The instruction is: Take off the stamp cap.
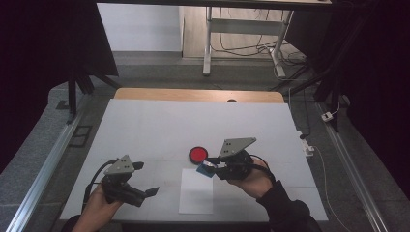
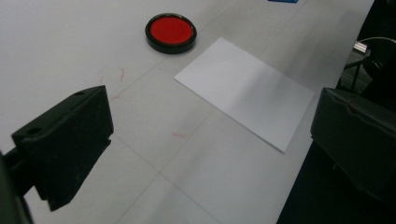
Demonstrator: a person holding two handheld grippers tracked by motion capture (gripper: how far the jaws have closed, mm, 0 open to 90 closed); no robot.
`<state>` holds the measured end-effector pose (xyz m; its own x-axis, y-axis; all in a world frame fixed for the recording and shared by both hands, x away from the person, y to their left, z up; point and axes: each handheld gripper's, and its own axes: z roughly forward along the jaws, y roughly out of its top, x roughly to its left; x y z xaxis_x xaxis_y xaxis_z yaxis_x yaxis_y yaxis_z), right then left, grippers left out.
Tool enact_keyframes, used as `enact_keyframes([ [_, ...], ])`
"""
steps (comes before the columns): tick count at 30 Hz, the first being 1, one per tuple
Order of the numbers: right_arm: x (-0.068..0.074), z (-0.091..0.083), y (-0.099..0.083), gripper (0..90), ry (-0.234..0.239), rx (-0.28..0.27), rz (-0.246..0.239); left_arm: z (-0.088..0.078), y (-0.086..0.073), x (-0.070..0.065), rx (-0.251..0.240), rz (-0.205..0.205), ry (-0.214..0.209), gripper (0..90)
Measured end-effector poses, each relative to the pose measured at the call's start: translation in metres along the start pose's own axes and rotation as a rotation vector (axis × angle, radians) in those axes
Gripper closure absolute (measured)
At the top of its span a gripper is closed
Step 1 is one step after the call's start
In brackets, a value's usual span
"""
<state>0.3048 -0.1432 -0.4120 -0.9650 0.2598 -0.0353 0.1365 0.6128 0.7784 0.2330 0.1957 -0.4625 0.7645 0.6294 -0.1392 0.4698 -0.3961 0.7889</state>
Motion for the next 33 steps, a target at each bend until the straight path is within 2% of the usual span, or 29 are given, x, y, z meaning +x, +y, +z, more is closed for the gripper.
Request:
enact_keyframes([
  [9, 0.0, -0.002, 0.002, 70.3, 0.001, -0.006, -0.005, 0.014, 0.01, -0.001, 0.005, 0.008, -0.024, 0.0],
  [14, 0.001, -0.002, 0.003, 70.3, 0.002, 0.0, -0.013, 0.02, 0.016, -0.002, 0.007, 0.034, -0.045, 0.0],
  [17, 0.001, -0.002, 0.003, 70.3, 0.006, -0.007, -0.017, 0.024, 0.021, -0.002, -0.006, 0.042, -0.076, 0.0],
  [25, 0.002, -0.003, 0.005, 70.3, 0.011, -0.012, -0.018, 0.037, 0.035, -0.004, -0.005, 0.065, -0.106, 0.0],
  [28, 0.002, -0.004, 0.006, 70.3, 0.01, -0.009, -0.022, 0.042, 0.041, -0.006, 0.007, 0.084, -0.104, 0.0],
  [30, 0.003, -0.004, 0.006, 70.3, 0.012, -0.006, -0.023, 0.046, 0.045, -0.008, 0.004, 0.103, -0.13, 0.0],
  [33, 0.003, -0.004, 0.006, 70.3, 0.011, -0.009, -0.028, 0.052, 0.052, -0.008, -0.005, 0.111, -0.162, 0.0],
])
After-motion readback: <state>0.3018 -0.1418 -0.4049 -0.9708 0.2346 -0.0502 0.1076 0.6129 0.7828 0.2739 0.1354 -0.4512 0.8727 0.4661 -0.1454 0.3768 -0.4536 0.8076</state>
